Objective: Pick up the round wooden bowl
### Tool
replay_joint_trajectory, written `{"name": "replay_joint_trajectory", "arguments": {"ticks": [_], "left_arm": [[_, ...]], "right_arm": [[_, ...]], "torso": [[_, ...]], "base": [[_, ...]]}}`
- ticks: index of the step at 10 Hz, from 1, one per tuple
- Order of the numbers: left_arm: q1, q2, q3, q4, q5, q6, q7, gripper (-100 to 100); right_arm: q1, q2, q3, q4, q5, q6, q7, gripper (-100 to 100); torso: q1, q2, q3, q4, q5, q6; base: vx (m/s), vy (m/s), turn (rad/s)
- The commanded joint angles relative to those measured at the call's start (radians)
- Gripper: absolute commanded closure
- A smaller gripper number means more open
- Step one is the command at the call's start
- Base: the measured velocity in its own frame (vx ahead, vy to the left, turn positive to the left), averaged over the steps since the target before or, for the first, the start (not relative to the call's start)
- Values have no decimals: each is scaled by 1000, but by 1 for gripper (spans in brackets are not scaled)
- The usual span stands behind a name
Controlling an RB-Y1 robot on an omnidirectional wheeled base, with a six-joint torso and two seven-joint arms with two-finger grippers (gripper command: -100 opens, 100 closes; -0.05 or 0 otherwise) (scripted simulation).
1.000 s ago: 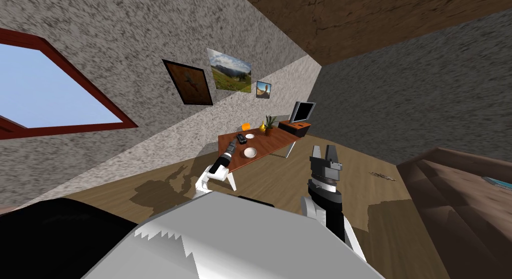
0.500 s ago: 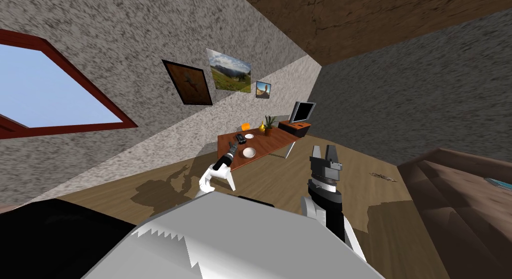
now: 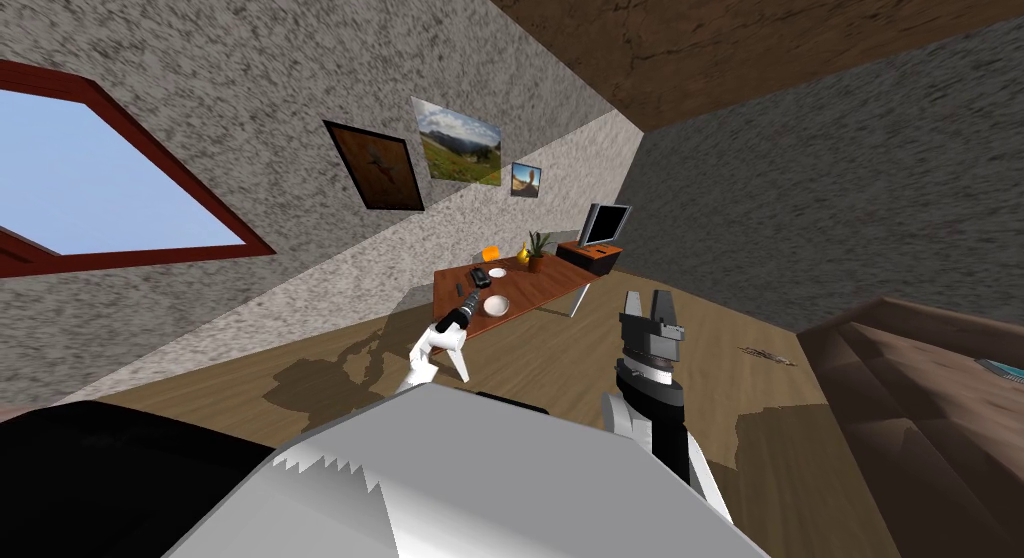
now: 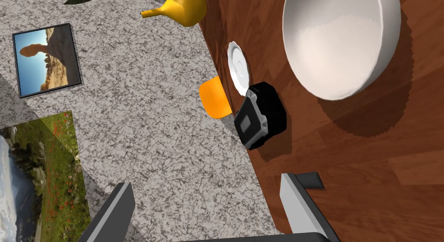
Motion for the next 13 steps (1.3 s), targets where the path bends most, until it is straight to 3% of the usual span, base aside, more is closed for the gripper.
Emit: {"name": "replay_joint_trajectory", "arguments": {"ticks": [1, 2, 9, 10, 11, 12, 13], "left_arm": [[-15, 6, 1, 13, 8, 50, 6, -100], [-15, 6, 1, 13, 8, 55, 6, -100], [-133, 0, 3, 163, 31, 259, 36, -100], [-133, 0, 3, 163, 31, 272, 36, -100], [-162, -1, 4, 202, 35, 310, 44, -100], [-162, -1, 4, 202, 35, 323, 44, -100], [-191, -3, 5, 240, 39, 358, 52, -100]], "right_arm": [[0, 0, 0, 0, 0, 0, 0, 0], [0, 0, 0, 0, 0, 0, 0, 0], [0, 0, 0, 0, 0, 0, 0, 0], [0, 0, 0, 0, 0, 0, 0, 0], [0, 0, 0, 0, 0, 0, 0, 0], [0, 0, 0, 0, 0, 0, 0, 0], [0, 0, 0, 0, 0, 0, 0, 0]], "torso": [[0, 0, 0, 0, 0, 0], [1, 0, 0, 0, 0, 0], [1, 0, 0, 0, 0, 0], [1, -1, 0, 0, 0, 0], [1, 0, 0, 0, 0, 0], [0, 0, 0, 0, 0, 0], [1, 0, 0, 0, 0, 0]], "base": [[15, -30, 8], [8, -12, 0], [24, -30, 10], [27, -26, 6], [28, -38, 13], [25, -29, 10], [38, -25, 9]]}}
